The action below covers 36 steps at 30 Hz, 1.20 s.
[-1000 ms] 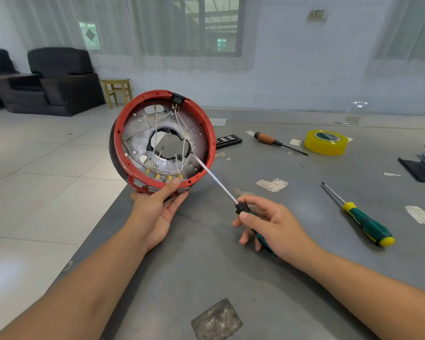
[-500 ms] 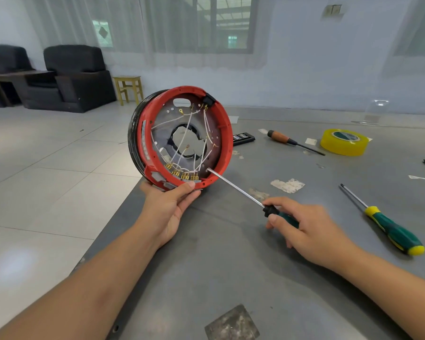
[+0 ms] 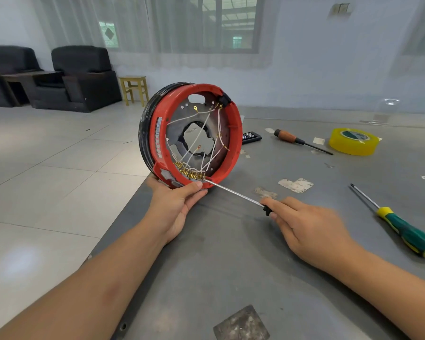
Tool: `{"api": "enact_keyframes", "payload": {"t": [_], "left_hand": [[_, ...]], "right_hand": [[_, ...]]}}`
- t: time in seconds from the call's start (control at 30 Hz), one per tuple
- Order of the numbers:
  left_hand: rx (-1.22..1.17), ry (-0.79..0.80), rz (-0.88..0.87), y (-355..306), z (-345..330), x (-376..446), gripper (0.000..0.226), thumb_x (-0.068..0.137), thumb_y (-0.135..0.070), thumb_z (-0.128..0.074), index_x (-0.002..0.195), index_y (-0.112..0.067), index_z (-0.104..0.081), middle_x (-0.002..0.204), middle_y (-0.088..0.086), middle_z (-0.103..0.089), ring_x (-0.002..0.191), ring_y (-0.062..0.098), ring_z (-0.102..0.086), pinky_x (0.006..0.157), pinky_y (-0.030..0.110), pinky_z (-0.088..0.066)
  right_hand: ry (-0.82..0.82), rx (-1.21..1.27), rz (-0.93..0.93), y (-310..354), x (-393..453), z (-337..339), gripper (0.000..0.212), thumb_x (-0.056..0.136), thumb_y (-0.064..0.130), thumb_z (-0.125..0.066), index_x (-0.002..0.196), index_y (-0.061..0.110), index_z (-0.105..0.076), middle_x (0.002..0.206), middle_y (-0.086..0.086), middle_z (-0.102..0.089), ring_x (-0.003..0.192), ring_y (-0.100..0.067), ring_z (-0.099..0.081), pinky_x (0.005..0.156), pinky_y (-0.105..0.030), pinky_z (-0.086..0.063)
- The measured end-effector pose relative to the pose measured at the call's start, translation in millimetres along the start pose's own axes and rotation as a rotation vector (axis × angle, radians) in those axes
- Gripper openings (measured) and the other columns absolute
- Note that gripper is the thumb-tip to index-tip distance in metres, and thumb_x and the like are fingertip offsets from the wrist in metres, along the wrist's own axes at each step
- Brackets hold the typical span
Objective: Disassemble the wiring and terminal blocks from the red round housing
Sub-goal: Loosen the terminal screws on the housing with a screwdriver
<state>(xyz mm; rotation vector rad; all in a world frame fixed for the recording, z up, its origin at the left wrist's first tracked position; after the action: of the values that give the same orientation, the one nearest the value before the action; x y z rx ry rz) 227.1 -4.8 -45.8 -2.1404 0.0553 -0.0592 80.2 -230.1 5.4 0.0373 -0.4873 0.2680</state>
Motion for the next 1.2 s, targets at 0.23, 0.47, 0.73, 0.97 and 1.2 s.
{"api": "enact_keyframes", "payload": {"t": [0.23, 0.47, 0.73, 0.97, 1.2], "left_hand": [[-0.017, -0.012, -0.016, -0.6, 4.1, 1.4, 0.07, 0.083, 0.022, -0.072, 0.116, -0.028, -0.036, 0.135, 0.022, -0.061, 0.103, 0.041, -0.076, 0.083, 0.049, -0.065], [0.005, -0.029, -0.025, -2.2, 4.2, -1.1, 0.071, 0.082, 0.023, -0.073, 0.117, -0.027, -0.036, 0.137, 0.019, -0.057, 0.104, 0.036, -0.077, 0.085, 0.051, -0.065], [0.058, -0.023, -0.054, -2.2, 3.1, -1.9, 0.073, 0.08, 0.022, -0.074, 0.113, -0.032, -0.038, 0.132, 0.011, -0.057, 0.105, 0.028, -0.077, 0.083, 0.044, -0.065], [0.09, -0.018, -0.059, -0.3, 1.2, -2.4, 0.074, 0.079, 0.02, -0.077, 0.112, -0.036, -0.041, 0.128, 0.003, -0.058, 0.108, 0.026, -0.075, 0.083, 0.047, -0.065], [0.134, -0.013, -0.056, -1.0, -1.8, -4.1, 0.079, 0.077, 0.022, -0.076, 0.114, -0.039, -0.041, 0.135, 0.005, -0.055, 0.114, 0.033, -0.071, 0.083, 0.049, -0.065]], "right_hand": [[-0.089, -0.048, -0.001, -1.0, -5.3, 8.8, 0.034, 0.093, 0.021, -0.066, 0.126, 0.027, -0.069, 0.094, 0.006, -0.07, 0.057, -0.027, -0.064, 0.038, -0.034, -0.045], [-0.074, -0.055, 0.019, 0.3, -3.1, 7.4, 0.03, 0.098, 0.024, -0.059, 0.126, 0.029, -0.067, 0.093, 0.006, -0.068, 0.055, -0.026, -0.061, 0.038, -0.033, -0.044], [0.007, -0.079, 0.036, -0.1, -2.2, 3.9, 0.034, 0.101, 0.031, -0.052, 0.133, 0.031, -0.063, 0.095, 0.007, -0.067, 0.059, -0.024, -0.061, 0.042, -0.034, -0.046], [0.053, -0.101, 0.049, -6.2, -0.6, 6.1, 0.036, 0.101, 0.034, -0.046, 0.134, 0.032, -0.062, 0.097, 0.006, -0.067, 0.064, -0.028, -0.063, 0.045, -0.037, -0.049], [0.101, -0.119, 0.048, -3.5, -2.1, 2.2, 0.046, 0.103, 0.042, -0.026, 0.136, 0.034, -0.057, 0.097, 0.007, -0.064, 0.066, -0.025, -0.062, 0.047, -0.037, -0.051]]}}
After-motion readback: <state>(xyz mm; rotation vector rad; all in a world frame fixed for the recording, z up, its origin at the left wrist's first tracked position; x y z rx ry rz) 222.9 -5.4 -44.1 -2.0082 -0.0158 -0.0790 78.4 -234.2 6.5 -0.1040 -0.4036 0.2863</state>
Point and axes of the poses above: each hand's wrist, its own x-axis towards the middle knuckle, its own z-axis out of the back of the hand, y = z × x, the point moved 9 cm from there along x, towards the middle knuckle
